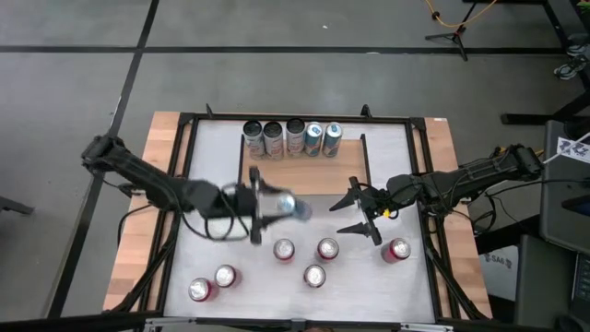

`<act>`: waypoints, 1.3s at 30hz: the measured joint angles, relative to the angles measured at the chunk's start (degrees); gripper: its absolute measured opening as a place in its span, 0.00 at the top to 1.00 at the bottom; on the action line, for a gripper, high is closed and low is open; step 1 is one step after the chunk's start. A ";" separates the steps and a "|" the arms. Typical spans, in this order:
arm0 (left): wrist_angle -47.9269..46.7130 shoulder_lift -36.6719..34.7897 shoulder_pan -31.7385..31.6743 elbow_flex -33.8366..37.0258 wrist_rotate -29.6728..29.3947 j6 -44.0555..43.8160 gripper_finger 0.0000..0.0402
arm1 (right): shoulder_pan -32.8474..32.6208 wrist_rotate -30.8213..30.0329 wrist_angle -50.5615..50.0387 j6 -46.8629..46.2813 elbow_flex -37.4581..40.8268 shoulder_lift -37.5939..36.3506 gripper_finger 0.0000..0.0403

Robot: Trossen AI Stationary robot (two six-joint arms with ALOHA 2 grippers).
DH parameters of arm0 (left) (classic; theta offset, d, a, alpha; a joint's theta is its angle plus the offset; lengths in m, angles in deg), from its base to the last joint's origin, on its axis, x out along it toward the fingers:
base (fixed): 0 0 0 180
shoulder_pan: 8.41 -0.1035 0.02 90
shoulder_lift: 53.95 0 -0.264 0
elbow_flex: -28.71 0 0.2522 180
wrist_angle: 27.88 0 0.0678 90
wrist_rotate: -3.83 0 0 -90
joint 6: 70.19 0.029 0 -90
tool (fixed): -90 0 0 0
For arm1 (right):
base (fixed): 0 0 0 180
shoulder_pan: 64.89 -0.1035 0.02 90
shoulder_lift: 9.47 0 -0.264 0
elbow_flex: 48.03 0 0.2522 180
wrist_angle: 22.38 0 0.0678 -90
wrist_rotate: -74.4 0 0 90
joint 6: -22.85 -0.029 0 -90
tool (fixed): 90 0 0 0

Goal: Place canned beverage on shelf
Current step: Put the blue soda can on the shelf

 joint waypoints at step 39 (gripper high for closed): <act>-26.70 -5.08 -20.08 -0.04 6.27 -10.91 0.40 | 0.02 -7.08 -0.05 0.00 0.00 0.00 0.29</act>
